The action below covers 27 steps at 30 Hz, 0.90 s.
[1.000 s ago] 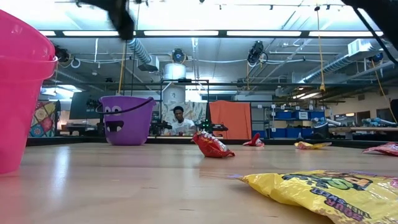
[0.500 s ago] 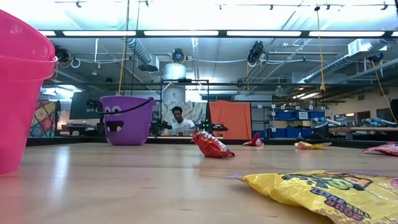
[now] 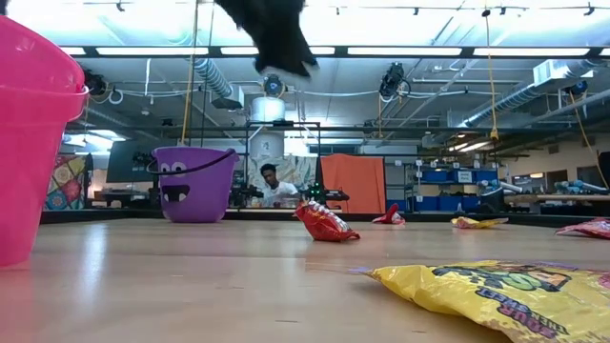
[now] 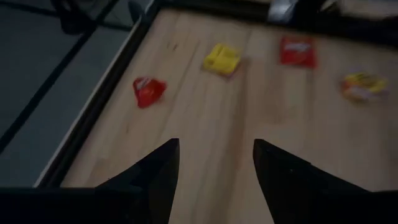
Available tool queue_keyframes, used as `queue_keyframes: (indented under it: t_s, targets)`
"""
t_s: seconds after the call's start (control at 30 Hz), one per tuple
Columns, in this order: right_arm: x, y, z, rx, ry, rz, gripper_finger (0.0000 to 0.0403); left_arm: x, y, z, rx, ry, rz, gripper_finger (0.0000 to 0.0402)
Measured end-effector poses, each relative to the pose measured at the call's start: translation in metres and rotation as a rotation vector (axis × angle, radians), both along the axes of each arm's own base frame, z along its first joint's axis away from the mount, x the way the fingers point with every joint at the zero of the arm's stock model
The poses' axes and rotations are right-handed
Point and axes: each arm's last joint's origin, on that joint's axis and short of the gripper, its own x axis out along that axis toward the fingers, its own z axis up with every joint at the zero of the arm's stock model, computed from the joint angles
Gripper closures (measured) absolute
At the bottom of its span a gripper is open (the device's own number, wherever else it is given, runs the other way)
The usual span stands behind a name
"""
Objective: Sort candy by brand, put in halloween buckets
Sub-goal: Put the red candy into the purple bucket
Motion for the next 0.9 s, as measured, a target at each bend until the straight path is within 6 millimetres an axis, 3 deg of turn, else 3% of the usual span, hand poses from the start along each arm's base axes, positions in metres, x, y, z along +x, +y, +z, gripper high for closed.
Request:
queue_keyframes:
  t_s: [0.17,0.37,0.63,0.9]
  targets:
    - [-0.017,0.000,0.001,0.046,0.022,-0.033,0.0291,0.036,0.028,-0.040,0.055,-0.011,0.004,0.0191]
    - [-0.022,-0.001,-0.006,0.064,0.094,-0.041,0.0291,0.074,0.051,-0.073,0.151,-0.157,0.000,0.0191]
    - [-0.032,-0.002,-0.001,0.079,0.072,-0.015,0.0291,0.107,0.094,-0.130,-0.018,-0.168,0.114,0.0191]
    - [-0.051,-0.005,0.007,0.087,0.024,-0.014,0.0291,0.143,0.120,-0.139,-0.218,-0.252,0.145,0.0191]
